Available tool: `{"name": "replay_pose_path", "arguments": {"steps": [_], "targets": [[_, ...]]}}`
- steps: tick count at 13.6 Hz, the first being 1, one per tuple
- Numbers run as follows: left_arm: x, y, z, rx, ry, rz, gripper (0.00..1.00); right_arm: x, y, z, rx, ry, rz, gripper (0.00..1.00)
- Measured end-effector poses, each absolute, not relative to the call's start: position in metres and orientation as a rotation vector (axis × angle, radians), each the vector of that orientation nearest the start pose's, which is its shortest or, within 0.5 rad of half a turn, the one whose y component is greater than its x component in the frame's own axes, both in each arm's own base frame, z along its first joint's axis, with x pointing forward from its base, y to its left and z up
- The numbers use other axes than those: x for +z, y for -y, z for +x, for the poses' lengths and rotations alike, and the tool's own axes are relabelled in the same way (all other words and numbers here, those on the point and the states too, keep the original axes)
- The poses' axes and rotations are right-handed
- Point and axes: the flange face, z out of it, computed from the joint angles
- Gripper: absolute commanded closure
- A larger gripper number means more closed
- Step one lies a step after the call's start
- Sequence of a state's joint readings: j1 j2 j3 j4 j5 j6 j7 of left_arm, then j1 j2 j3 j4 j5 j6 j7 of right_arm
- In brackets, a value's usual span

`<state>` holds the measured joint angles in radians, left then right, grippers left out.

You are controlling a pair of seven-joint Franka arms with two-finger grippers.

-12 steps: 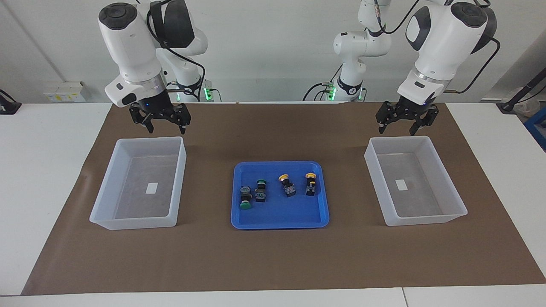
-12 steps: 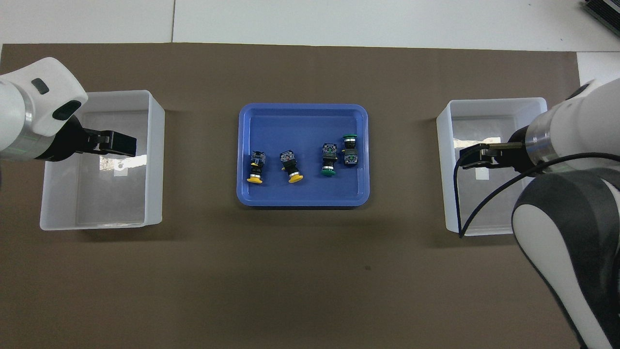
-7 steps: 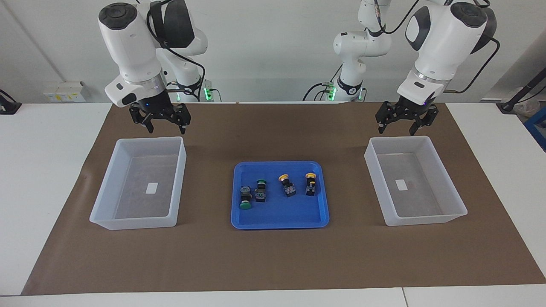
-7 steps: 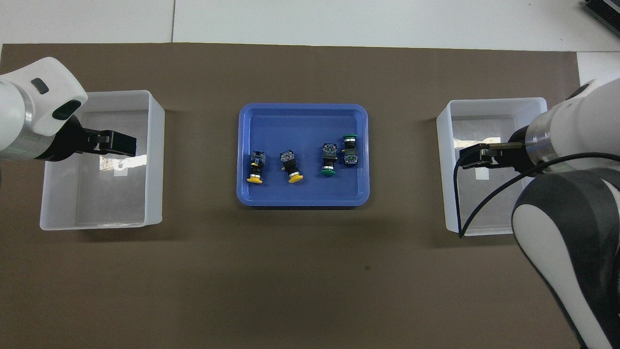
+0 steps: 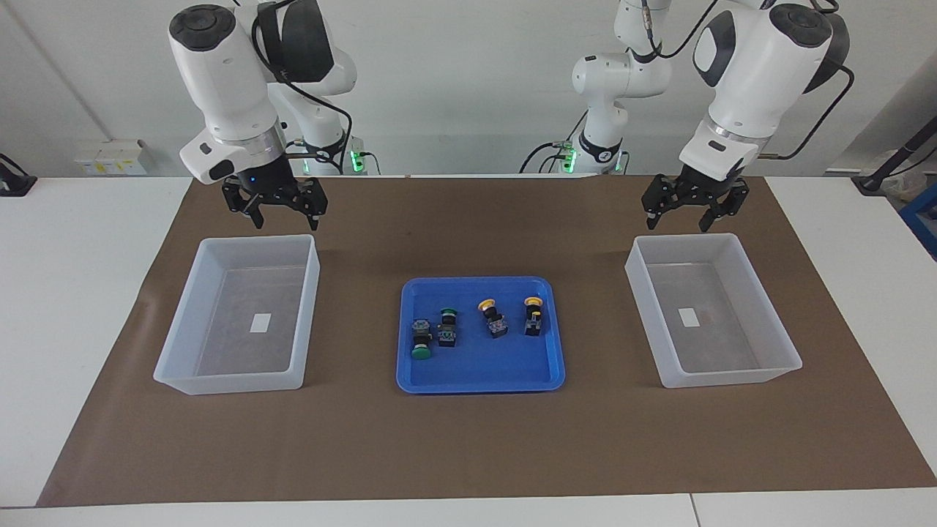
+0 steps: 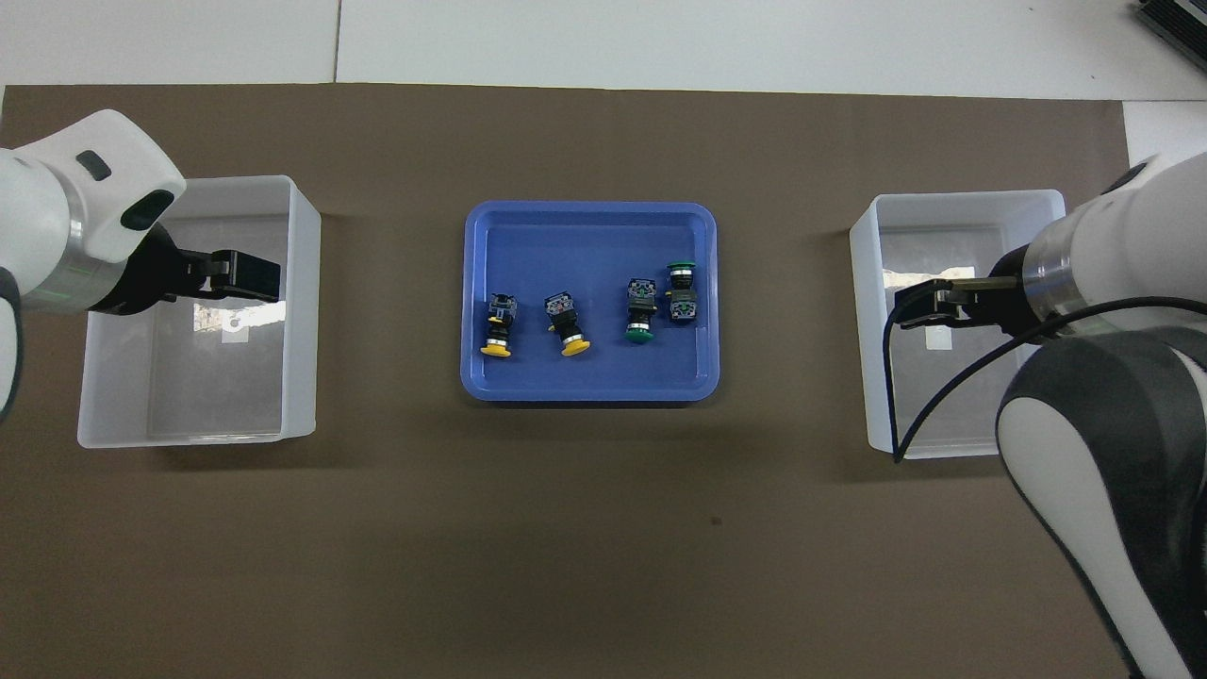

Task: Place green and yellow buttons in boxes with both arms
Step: 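Reach the left gripper over the blue tray toward a yellow-capped button, then lower the left gripper and grasp the yellow-capped button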

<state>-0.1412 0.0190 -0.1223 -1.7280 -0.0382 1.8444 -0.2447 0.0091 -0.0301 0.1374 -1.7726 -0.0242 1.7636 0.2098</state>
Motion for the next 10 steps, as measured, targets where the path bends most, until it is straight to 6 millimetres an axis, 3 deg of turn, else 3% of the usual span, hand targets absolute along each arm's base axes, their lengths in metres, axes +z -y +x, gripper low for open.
{"name": "replay_pose_path", "arguments": {"steps": [6,10], "targets": [[0.501,0.224,0.575,-0.153,0.088,-3.232,0.0,0.562,-0.08,0.55,-0.04,-0.093,-3.164,0.0],[0.462,0.245,0.572,-0.181,0.154,-3.245,0.0,0.562,-0.08,0.55,-0.04,-0.093,-3.164,0.0]]}}
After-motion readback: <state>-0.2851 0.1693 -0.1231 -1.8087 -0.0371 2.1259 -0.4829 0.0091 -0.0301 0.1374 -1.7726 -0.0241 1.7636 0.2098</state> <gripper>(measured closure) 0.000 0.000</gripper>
